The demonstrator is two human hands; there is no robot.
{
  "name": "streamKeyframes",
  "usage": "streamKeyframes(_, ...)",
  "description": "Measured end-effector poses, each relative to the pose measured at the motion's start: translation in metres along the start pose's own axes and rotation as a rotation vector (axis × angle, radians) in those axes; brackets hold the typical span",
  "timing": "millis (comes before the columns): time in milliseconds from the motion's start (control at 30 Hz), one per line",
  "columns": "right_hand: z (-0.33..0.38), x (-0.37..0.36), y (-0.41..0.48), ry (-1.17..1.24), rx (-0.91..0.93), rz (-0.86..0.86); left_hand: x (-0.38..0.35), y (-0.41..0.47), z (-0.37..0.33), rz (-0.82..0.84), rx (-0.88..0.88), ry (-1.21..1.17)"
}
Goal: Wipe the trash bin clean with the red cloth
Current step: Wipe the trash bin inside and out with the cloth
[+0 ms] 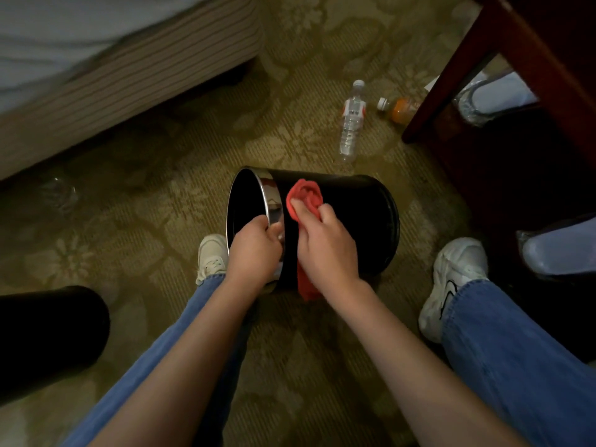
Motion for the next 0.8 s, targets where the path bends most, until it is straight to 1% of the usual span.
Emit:
streamKeyframes(100, 0.004, -0.002, 0.018, -0.089, 0.031, 0.023, 0.002, 0.005, -0.001, 0.007, 0.007, 0.017)
streamKeyframes(233, -0.003, 0.004, 0.009, -0.061, 0.045, 0.046, 0.004, 0.006, -0.006, 0.047, 0.004, 0.065)
streamKeyframes(333, -0.023, 0.008, -0.005, 0.042, -0.074, 0.043, 0.004, 0.007, -0.006, 0.061, -0.002, 0.032)
streamKeyframes(433, -0.051, 0.009, -0.014, 0.053, -0.229, 0.026, 0.004, 0.009, -0.003, 0.085, 0.018, -0.06)
streamKeyframes(500, -0.066, 0.009, -0.021, 0.072, -0.298, -0.009, 0.005, 0.009, -0.001, 0.097, 0.017, -0.081)
streamKeyframes(633, -0.082, 0.007, -0.03, 0.155, -0.388, -0.057, 0.003, 0.01, 0.0, 0.089, 0.003, -0.074)
streamKeyframes(700, -0.086, 0.007, -0.03, 0.159, -0.419, -0.075, 0.002, 0.011, 0.001, 0.069, -0.006, -0.072)
streamKeyframes(800, -0.093, 0.006, -0.025, 0.076, -0.366, -0.078, -0.001, 0.012, 0.001, 0.04, -0.018, -0.08)
Point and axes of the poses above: each hand's wrist, its own y-axis towards the middle knuckle, its own x-axis out of the back of the hand, z = x × y, the point moved 1 cm from there along y, towards the middle knuckle, and after that the axes turned 8 degrees about -z, right-handed, at the moved point
